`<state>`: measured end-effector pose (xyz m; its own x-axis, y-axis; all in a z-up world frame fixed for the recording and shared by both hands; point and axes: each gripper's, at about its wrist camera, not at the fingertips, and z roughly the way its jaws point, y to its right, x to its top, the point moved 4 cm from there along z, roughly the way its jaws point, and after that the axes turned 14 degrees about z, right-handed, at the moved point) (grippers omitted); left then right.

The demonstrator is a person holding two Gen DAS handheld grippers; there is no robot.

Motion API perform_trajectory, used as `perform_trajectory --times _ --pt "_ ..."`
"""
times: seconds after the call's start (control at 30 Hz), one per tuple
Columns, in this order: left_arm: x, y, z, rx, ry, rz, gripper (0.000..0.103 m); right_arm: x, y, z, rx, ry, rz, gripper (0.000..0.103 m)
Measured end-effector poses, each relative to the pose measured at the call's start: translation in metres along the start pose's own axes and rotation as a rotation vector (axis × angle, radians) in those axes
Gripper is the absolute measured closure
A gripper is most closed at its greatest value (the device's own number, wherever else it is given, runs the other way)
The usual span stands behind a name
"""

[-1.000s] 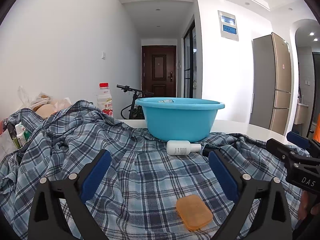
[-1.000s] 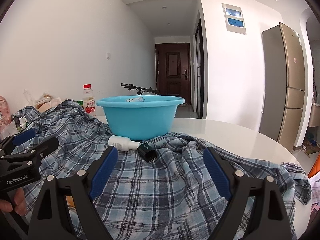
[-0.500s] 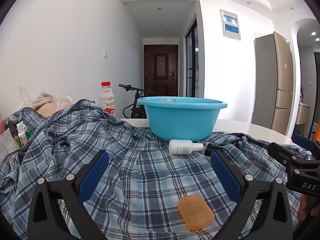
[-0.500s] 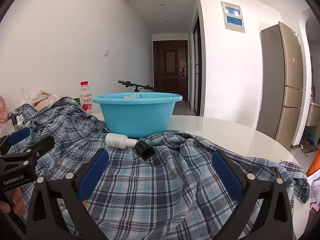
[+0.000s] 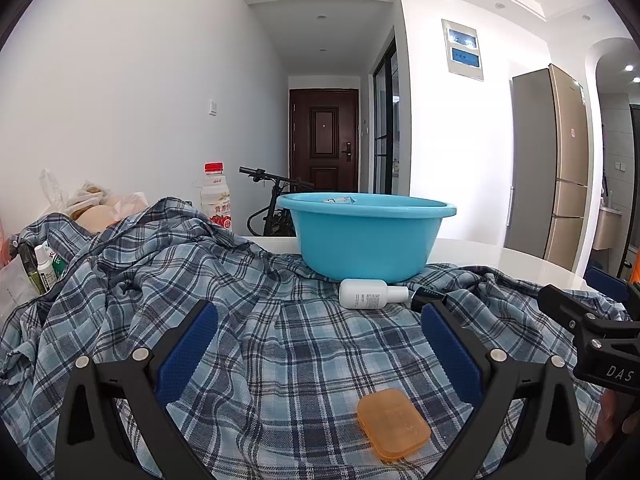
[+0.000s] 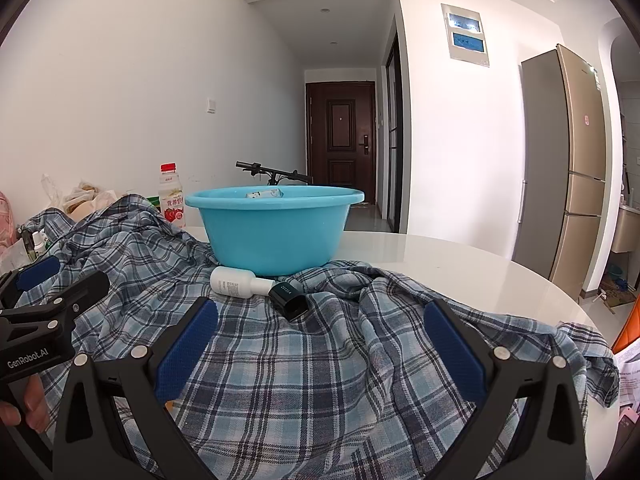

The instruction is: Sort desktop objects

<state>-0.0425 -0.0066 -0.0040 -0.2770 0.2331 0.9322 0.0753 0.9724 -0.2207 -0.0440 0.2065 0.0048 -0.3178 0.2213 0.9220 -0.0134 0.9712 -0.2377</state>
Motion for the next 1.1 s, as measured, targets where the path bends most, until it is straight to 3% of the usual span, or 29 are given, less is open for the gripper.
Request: perform_trajectory --times 0.43,0.63,0.8,0.93,1.1 --pt "0.000 0.000 0.000 -0.001 -0.002 0.001 0.000 0.000 0.000 0.000 0.000 -0.001 0.000 0.000" --pt "-0.003 0.008 0.020 -0.062 -0.100 0.033 0.000 -0.001 0.000 0.002 0.014 -0.017 -0.005 0.000" --pt "-0.007 0.008 0.030 -0.066 -0.154 0.028 0.000 -0.001 -0.001 0.004 0.008 -0.024 -0.007 0.000" --pt "-0.007 0.005 0.023 -0.043 -0.122 0.017 0.000 -0.001 -0.001 0.001 0.007 -0.009 -0.004 0.000" --pt "0.000 0.006 -0.003 0.021 -0.004 0.035 0.000 0.000 -0.001 -0.001 0.002 0.005 -0.003 0.000"
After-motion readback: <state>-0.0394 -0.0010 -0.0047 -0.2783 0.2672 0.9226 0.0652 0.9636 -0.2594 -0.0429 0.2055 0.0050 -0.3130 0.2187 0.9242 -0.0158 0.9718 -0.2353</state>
